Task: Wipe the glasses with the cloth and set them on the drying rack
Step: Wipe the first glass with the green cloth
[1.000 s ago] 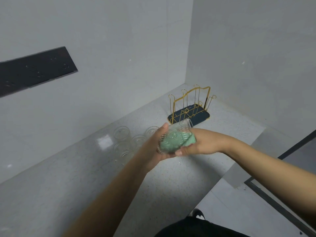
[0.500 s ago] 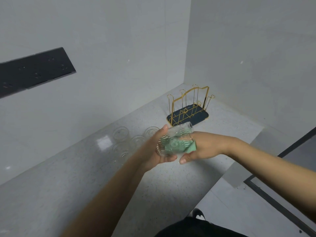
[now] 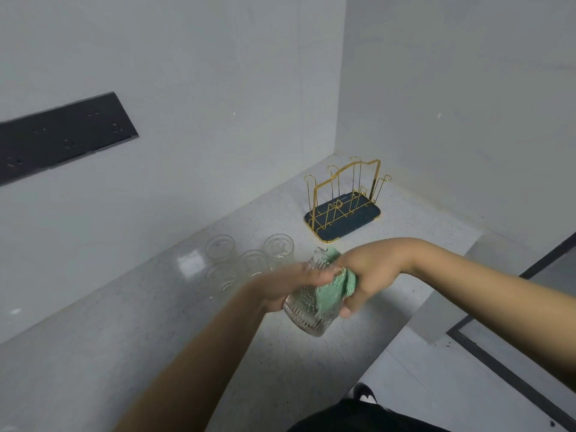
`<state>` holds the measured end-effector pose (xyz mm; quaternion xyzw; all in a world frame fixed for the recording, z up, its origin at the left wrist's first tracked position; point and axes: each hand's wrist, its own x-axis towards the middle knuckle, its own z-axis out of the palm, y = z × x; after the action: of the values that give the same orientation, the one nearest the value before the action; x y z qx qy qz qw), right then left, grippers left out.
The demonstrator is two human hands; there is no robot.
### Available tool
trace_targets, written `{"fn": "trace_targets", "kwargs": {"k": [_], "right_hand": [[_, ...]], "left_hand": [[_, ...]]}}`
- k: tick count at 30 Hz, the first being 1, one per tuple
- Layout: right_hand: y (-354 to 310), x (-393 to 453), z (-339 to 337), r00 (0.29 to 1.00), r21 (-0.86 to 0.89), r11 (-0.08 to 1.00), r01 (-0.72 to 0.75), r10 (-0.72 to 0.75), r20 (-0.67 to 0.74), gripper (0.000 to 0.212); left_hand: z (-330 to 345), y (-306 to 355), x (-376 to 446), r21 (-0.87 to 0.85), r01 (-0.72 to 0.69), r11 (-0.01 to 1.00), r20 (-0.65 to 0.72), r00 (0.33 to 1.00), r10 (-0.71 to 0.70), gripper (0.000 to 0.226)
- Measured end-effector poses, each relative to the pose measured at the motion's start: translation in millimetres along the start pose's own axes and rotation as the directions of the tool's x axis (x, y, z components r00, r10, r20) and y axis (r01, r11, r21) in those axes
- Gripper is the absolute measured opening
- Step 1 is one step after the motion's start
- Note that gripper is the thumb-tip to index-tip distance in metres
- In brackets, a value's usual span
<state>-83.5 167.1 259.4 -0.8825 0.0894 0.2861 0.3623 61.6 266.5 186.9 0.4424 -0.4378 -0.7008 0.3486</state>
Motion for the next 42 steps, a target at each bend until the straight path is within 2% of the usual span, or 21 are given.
{"fn": "trace_targets", "kwargs": {"k": [3, 6, 9, 12, 14, 16, 18, 20, 22, 23, 26, 29, 30, 32, 33, 35, 36, 37, 38, 40, 42], "right_hand": [[-0.2, 8.0, 14.1, 0.982, -0.09, 0.99, -0.112, 0.124, 0.14, 0.037], [4.9, 5.7, 19.9, 0.992, 0.19, 0.982, -0.008, -0.017, 0.127, 0.029], [14.3, 0.7, 15.7, 0.985, 0.412, 0.895, 0.173, -0.165, -0.055, 0.028], [19.6, -0.7, 14.9, 0.955, 0.47, 0.841, 0.267, -0.165, -0.248, 0.025], [20.5, -4.2, 15.7, 0.908, 0.499, 0.809, 0.31, -0.096, -0.409, 0.02], [19.7, -6.2, 17.1, 0.786, 0.554, 0.742, 0.378, 0.058, -0.615, 0.013], [19.4, -2.6, 21.6, 0.597, 0.554, 0.697, 0.455, 0.222, -0.771, 0.01], [18.0, 5.7, 30.8, 0.416, 0.525, 0.689, 0.5, 0.34, -0.843, 0.006], [12.9, 15.7, 45.0, 0.298, 0.49, 0.698, 0.522, 0.389, -0.872, 0.007], [10.2, 21.9, 53.9, 0.286, 0.482, 0.7, 0.527, 0.388, -0.876, 0.014], [-8.5, 43.0, 81.7, 0.374, 0.486, 0.632, 0.604, 0.313, -0.873, 0.032], [-16.4, 60.4, 81.2, 0.342, 0.537, 0.549, 0.641, 0.422, -0.839, 0.057], [-16.3, 60.5, 72.6, 0.328, 0.573, 0.465, 0.675, 0.506, -0.798, 0.058], [-9.2, 60.2, 57.7, 0.366, 0.647, 0.255, 0.719, 0.652, -0.664, 0.053], [-6.8, 63.1, 57.1, 0.383, 0.652, 0.196, 0.732, 0.673, -0.633, 0.05], [-7.0, 75.2, 69.2, 0.413, 0.654, 0.233, 0.72, 0.613, -0.673, 0.048], [-11.2, 78.1, 77.4, 0.429, 0.663, 0.287, 0.692, 0.575, -0.697, 0.059], [-13.4, 77.9, 81.2, 0.429, 0.668, 0.313, 0.675, 0.57, -0.701, 0.064], [-11.8, 75.5, 76.9, 0.403, 0.666, 0.325, 0.672, 0.594, -0.696, 0.059], [-6.7, 66.5, 59.7, 0.37, 0.663, 0.257, 0.703, 0.665, -0.649, 0.05], [-0.2, 59.5, 50.5, 0.336, 0.61, 0.156, 0.777, 0.717, -0.611, 0.056]], "left_hand": [[1.5, -2.7, 2.2, 0.066, 0.045, 0.997, 0.059, 0.997, -0.049, 0.043], [4.4, -4.6, -2.6, 0.032, 0.063, 0.998, 0.04, 0.997, -0.064, 0.055], [7.4, -5.0, -6.1, -0.032, 0.027, 0.999, 0.058, 0.998, -0.025, 0.076], [7.0, -0.6, -6.7, -0.09, -0.025, 0.996, 0.026, 0.999, 0.028, 0.064], [5.9, 1.7, -8.4, -0.104, -0.074, 0.992, -0.012, 0.997, 0.073, 0.056], [6.5, 2.7, -11.4, -0.11, -0.09, 0.99, -0.141, 0.987, 0.074, 0.066], [4.5, -3.6, -9.2, -0.13, -0.167, 0.977, -0.276, 0.953, 0.126, 0.076], [8.7, -7.0, -4.1, -0.216, -0.273, 0.938, -0.355, 0.916, 0.185, 0.06], [18.9, 0.5, 1.3, -0.363, -0.344, 0.866, -0.434, 0.885, 0.17, 0.037], [20.7, 3.2, 4.7, -0.429, -0.381, 0.819, -0.483, 0.863, 0.149, 0.041], [22.3, 6.1, 17.0, -0.515, -0.424, 0.745, -0.55, 0.83, 0.092, 0.068], [34.6, 7.3, 25.9, -0.624, -0.466, 0.627, -0.575, 0.817, 0.035, 0.063], [36.7, 4.6, 29.8, -0.634, -0.48, 0.606, -0.581, 0.813, 0.037, 0.061], [43.7, 6.6, 34.2, -0.629, -0.514, 0.584, -0.602, 0.797, 0.053, 0.056], [46.1, 8.3, 34.1, -0.623, -0.51, 0.592, -0.609, 0.792, 0.042, 0.054], [44.6, 8.8, 35.0, -0.632, -0.493, 0.597, -0.627, 0.779, -0.021, 0.061], [43.4, 10.0, 34.2, -0.624, -0.49, 0.609, -0.641, 0.766, -0.04, 0.069], [43.2, 11.1, 33.7, -0.61, -0.483, 0.629, -0.654, 0.755, -0.055, 0.072], [44.1, 12.3, 33.9, -0.604, -0.482, 0.635, -0.66, 0.749, -0.058, 0.068], [48.0, 11.0, 36.3, -0.566, -0.519, 0.64, -0.678, 0.735, -0.004, 0.051], [52.9, 6.4, 41.1, -0.511, -0.545, 0.665, -0.716, 0.698, 0.023, 0.049]]}}
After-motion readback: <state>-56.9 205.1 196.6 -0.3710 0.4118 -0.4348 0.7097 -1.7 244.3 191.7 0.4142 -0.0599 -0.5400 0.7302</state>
